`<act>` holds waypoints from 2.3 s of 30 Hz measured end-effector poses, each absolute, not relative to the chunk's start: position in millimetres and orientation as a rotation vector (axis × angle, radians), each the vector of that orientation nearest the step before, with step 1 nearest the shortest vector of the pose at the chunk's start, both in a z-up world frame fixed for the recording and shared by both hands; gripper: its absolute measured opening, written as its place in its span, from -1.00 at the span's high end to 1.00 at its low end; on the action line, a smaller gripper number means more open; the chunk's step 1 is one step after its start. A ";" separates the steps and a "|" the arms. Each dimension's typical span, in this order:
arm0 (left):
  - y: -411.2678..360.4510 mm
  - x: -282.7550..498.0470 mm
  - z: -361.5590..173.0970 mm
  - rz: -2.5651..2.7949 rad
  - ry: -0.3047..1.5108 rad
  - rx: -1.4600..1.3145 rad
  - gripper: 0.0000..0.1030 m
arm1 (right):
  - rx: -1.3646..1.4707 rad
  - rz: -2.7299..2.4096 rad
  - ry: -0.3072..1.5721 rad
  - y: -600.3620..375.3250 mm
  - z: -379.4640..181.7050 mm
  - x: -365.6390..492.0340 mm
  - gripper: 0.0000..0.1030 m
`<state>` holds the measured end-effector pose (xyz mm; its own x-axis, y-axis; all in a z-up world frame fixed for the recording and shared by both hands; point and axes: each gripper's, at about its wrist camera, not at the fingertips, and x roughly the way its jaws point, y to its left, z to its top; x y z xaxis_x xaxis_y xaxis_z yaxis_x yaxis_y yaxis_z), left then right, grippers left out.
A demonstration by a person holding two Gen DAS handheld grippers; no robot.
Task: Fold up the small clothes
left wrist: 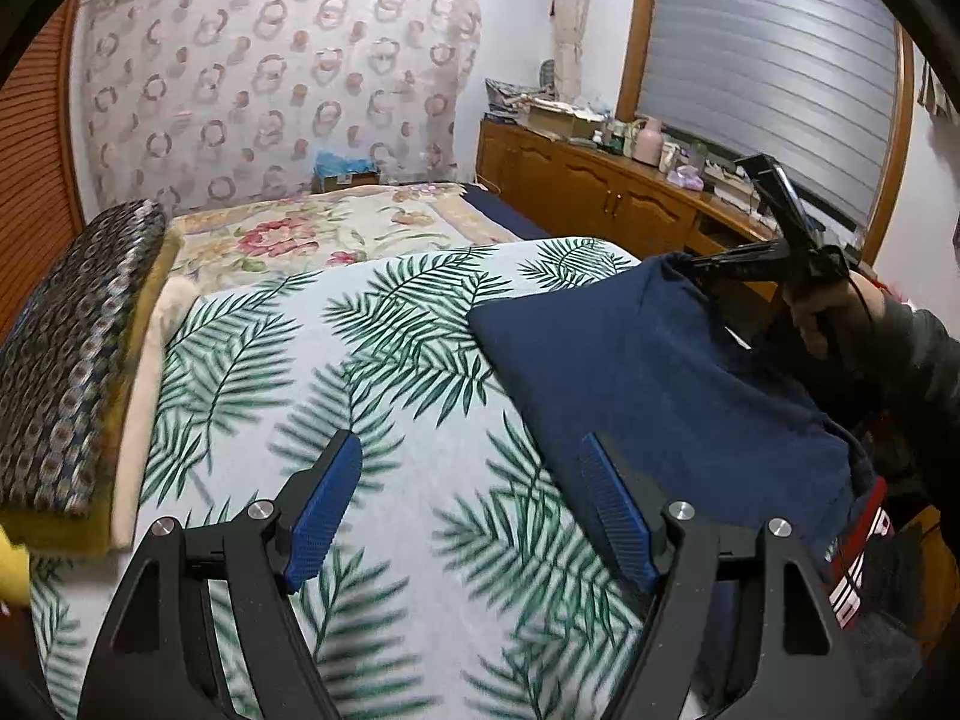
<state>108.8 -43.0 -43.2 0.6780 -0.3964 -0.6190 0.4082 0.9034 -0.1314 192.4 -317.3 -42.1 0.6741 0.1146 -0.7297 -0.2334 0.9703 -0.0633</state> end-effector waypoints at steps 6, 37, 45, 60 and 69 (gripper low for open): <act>-67.7 148.4 -49.0 -0.463 0.725 0.057 -0.48 | -0.120 0.179 0.750 -337.6 -30.0 180.6 -0.19; -126.7 238.0 -68.2 -0.565 0.864 0.034 0.88 | -0.072 0.459 0.740 -349.6 -69.4 182.2 0.71; -99.2 144.4 53.4 -0.626 0.575 -0.033 0.89 | -0.106 0.472 0.488 -345.1 27.1 97.1 0.72; -19.4 3.2 212.6 -0.524 0.133 0.014 0.90 | -0.152 0.528 0.122 -330.2 163.0 -35.7 0.73; 5.1 51.5 181.7 -0.446 0.236 0.002 0.90 | -0.151 0.590 0.235 -344.4 156.9 14.2 0.73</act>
